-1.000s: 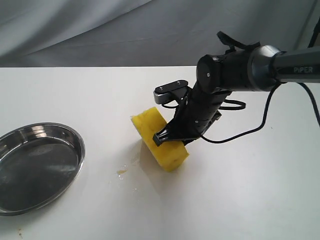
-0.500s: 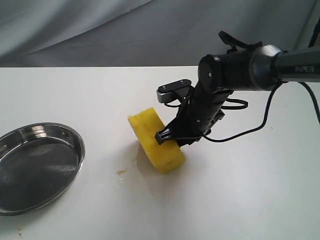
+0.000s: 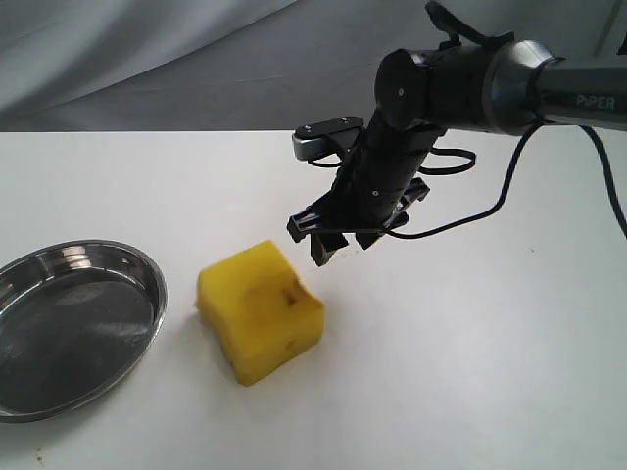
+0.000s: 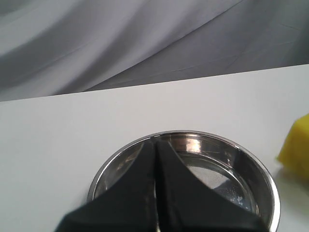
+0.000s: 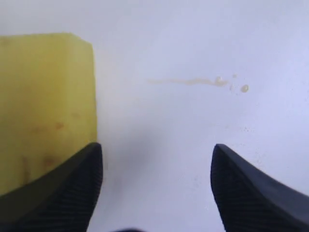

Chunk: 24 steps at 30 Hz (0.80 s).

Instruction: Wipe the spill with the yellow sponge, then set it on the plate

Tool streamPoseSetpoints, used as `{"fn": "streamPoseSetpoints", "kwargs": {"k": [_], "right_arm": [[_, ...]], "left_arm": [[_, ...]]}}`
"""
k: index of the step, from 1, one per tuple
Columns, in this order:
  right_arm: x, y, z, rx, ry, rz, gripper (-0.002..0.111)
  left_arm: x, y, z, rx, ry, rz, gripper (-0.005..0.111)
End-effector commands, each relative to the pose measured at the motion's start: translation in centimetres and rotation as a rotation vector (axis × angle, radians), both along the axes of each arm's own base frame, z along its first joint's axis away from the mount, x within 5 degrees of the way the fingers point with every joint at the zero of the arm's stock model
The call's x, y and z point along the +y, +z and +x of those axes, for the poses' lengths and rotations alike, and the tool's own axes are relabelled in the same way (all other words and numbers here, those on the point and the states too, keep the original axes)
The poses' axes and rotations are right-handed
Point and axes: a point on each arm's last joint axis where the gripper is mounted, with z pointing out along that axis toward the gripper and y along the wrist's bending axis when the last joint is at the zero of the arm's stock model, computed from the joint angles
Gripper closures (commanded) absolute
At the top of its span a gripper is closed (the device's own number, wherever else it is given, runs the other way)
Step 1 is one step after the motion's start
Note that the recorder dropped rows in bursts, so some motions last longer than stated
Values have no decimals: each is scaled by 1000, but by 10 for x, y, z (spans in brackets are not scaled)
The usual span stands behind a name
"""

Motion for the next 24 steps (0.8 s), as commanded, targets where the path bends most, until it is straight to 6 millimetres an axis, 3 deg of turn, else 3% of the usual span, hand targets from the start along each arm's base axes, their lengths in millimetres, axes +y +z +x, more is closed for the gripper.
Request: {"fn": "streamPoseSetpoints", "kwargs": {"k": [1,8,13,24], "right_arm": [[-2,12,3,5,2,-5,48],[-1,38,3,-61,11,41,48],[7,61,-8,-100,110,124,48],[70,63,-56,-194,425,55,50]], "left_arm": [[0,0,0,-9,3,-4,107],[0,0,0,-9,3,-4,107],[0,0,0,-9,1,-4,107],[0,0,0,-9,1,-4,107]]}}
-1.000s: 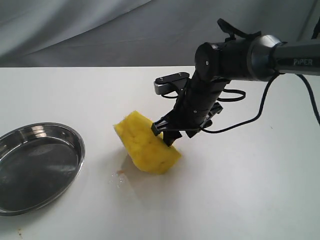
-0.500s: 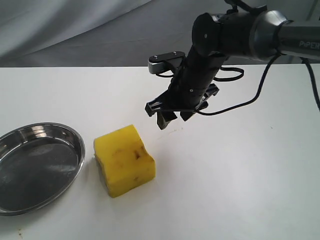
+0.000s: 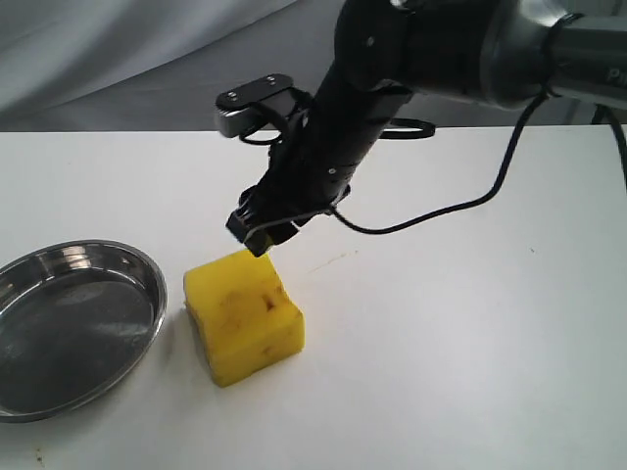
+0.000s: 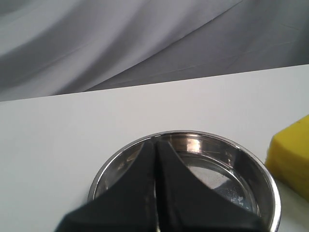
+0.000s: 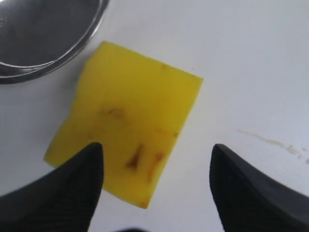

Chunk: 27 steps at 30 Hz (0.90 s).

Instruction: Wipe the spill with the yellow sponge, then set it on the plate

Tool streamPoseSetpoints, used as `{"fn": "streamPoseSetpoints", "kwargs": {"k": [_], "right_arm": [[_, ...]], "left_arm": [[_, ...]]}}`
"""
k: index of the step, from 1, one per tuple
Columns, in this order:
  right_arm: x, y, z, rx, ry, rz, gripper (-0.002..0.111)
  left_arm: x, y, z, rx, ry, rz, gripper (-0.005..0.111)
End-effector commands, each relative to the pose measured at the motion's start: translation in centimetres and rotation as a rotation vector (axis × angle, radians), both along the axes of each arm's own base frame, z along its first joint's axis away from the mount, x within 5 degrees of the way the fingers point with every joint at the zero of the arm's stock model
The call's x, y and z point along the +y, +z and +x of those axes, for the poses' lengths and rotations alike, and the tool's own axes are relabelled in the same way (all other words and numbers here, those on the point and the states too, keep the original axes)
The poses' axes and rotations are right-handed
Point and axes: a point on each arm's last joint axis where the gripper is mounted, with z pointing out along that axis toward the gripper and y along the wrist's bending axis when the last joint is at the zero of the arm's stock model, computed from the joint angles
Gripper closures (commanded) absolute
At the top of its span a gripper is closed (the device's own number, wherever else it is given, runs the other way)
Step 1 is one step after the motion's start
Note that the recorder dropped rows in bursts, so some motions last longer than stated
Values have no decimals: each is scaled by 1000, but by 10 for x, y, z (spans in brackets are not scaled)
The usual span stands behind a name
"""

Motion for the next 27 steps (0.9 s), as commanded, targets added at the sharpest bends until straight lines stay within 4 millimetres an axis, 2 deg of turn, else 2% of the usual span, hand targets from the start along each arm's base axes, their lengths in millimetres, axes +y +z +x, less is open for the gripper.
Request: {"fn": "streamPoseSetpoints", "kwargs": {"k": [1,8,13,14,18,20,21,24,27], "right_arm": [[26,5,-22,-78,119,-34,50],[60,2,-60,-108,255,-58,50],[66,-30,-73,-148,300,-92,46],[66,-41,-73,-150,309,-112,46],[69,-66,-72,-98,282,-145,46],[71,-89,-70,-65,287,-181,46],[71,-92,-70,-60,289,-188,46],[71,-99,-69,-55,295,-205,53],[71,-99,-69,-52,285,-204,73]], "left_arm": [[0,0,0,-9,-1,-4,107],[0,0,0,-9,-1,-4,107],[0,0,0,-9,-1,-4,107],[0,0,0,-9,-1,-4,107],[0,0,0,-9,-1,-4,107],[0,0,0,-9,-1,-4,107],[0,0,0,-9,-1,-4,107],[0,0,0,-9,-1,-4,107],[0,0,0,-9,-1,-4,107]]}}
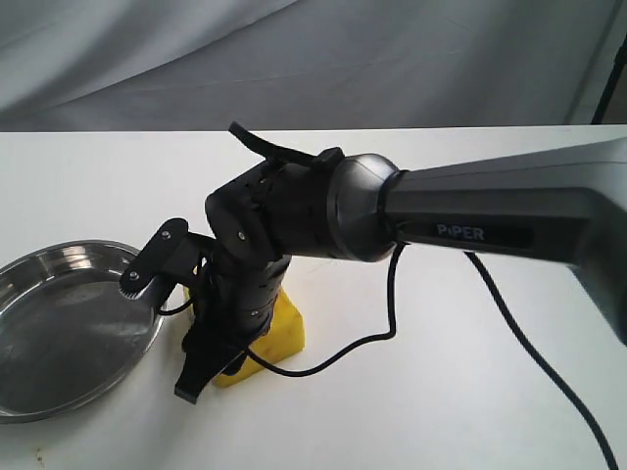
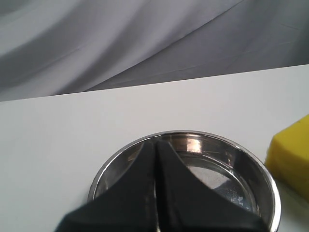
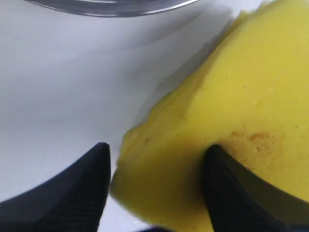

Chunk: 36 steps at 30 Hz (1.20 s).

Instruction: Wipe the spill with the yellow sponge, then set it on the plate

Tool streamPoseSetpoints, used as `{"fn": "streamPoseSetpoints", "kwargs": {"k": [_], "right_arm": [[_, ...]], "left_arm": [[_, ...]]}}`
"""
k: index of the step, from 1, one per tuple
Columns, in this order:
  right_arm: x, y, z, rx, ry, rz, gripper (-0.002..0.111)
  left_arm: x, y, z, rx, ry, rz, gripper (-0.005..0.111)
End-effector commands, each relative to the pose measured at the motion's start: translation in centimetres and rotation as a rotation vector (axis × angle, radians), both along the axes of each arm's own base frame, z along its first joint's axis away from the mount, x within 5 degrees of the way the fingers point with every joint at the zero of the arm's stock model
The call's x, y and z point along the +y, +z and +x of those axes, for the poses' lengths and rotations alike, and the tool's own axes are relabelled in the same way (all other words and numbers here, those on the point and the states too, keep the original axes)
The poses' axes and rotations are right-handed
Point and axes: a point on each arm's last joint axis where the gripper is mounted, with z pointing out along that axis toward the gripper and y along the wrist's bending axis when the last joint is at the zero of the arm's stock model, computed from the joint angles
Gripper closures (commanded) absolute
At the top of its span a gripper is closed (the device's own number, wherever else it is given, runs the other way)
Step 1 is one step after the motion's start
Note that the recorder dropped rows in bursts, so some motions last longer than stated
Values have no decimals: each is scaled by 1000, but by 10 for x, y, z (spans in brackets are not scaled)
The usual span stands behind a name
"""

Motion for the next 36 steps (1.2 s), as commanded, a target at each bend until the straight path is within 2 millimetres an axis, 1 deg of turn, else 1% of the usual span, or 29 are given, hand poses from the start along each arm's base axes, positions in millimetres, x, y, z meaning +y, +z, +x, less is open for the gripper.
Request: {"fn": "streamPoseSetpoints", "kwargs": {"k": [1,2,5,6,7,13,16,19,21,23,25,26,27,28,30,32,33,36], "right_arm": [[-1,-11,-2,27,-11,-32,80],[-2,-11,-2,31,-10,-37,87],[-1,-6,-2,41,-6,-52,99],[0,-1,-1,46,-5,-57,105],[1,4,-1,47,-4,-57,108],[-1,33,-4,28,-14,-5,108],[0,48,-8,54,-31,58,108],[0,67,-14,72,10,133,108],[-4,78,-12,152,24,227,108],[-19,90,2,359,47,419,108],[-30,95,12,439,61,521,108],[-39,98,19,488,54,589,108],[-48,99,24,524,55,632,108],[-61,93,29,563,57,687,108],[-76,84,37,581,28,758,108],[-89,72,41,586,-3,816,108],[-101,62,43,585,-25,846,108],[-111,47,39,575,-31,838,108]], "left_arm": [[0,0,0,-9,-1,-4,107],[0,0,0,-9,-1,-4,107],[0,0,0,-9,-1,-4,107],[0,0,0,-9,-1,-4,107],[0,0,0,-9,-1,-4,107],[0,0,0,-9,-1,-4,107],[0,0,0,-9,-1,-4,107],[0,0,0,-9,-1,-4,107],[0,0,0,-9,-1,-4,107],[0,0,0,-9,-1,-4,107],[0,0,0,-9,-1,-4,107],[0,0,0,-9,-1,-4,107],[0,0,0,-9,-1,-4,107],[0,0,0,-9,-1,-4,107],[0,0,0,-9,-1,-4,107],[0,0,0,-9,-1,-4,107],[0,0,0,-9,-1,-4,107],[0,0,0,-9,-1,-4,107]]}}
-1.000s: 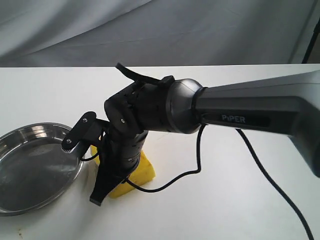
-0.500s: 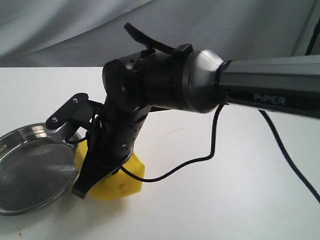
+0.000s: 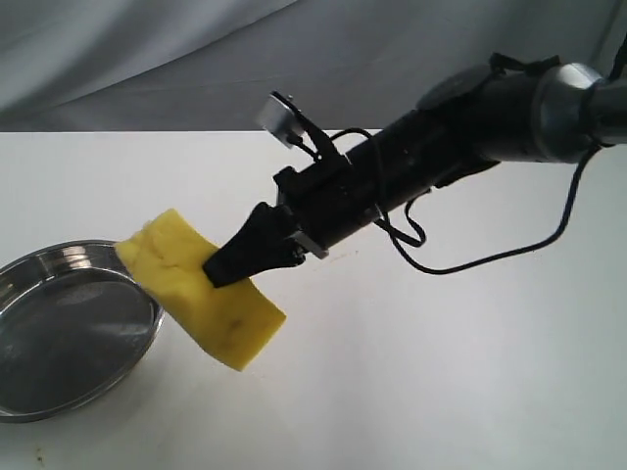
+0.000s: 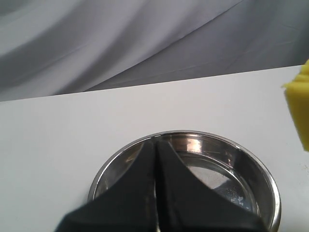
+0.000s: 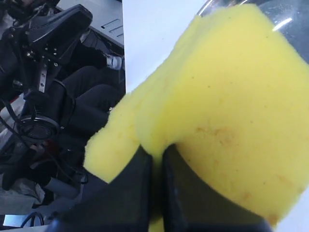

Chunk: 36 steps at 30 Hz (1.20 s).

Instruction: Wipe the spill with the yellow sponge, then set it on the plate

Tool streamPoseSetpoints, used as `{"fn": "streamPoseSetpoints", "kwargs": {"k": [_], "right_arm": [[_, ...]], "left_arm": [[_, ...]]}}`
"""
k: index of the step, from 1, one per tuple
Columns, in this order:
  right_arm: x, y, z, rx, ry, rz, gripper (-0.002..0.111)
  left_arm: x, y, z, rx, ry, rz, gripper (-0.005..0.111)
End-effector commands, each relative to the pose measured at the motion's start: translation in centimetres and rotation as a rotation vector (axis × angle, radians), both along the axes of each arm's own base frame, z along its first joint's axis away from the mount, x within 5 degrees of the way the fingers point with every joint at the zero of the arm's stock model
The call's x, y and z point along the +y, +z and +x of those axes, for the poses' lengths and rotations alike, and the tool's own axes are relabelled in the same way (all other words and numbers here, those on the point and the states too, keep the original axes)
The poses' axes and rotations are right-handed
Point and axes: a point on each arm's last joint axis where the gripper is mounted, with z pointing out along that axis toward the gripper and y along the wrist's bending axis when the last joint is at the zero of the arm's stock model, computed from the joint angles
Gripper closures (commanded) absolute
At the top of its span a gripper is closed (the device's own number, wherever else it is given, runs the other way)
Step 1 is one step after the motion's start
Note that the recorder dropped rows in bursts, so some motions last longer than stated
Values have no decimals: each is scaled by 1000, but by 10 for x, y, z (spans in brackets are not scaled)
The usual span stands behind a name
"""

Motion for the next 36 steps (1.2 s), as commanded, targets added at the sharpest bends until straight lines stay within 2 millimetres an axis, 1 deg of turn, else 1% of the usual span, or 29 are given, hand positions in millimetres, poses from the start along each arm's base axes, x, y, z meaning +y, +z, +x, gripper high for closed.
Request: {"fn": "streamPoseSetpoints", "kwargs": {"k": [1,5,9,10,13,18,22,30,33,36], "right_arm": [[-14,-16,-3,-17,-28,26,108],[-15,-35,-7,-8,-52,-14,108],[-7,-54,-10,106,-27,56,108],[-6,-60,-8,112,-34,66,108],[-3,-85,-5,182,-74,71,108],[-4,-116,-5,256,-86,34,108],[-5,-122,-6,253,-77,6,108],[-16,-142,2,180,-170,-252,108],[-21,-144,7,192,-224,-285,108],[-31,-142,16,199,-293,-304,108]], "left_arm": [[0,0,0,-9,-1,-4,107],[0,0,0,-9,-1,-4,107],[0,0,0,-9,-1,-4,107],[0,0,0,-9,-1,-4,107],[0,0,0,-9,-1,-4,107],[0,0,0,-9,-1,-4,107],[0,0,0,-9,-1,-4,107],[0,0,0,-9,-1,-4,107],[0,0,0,-9,-1,-4,107],[0,0,0,-9,-1,-4,107]]}}
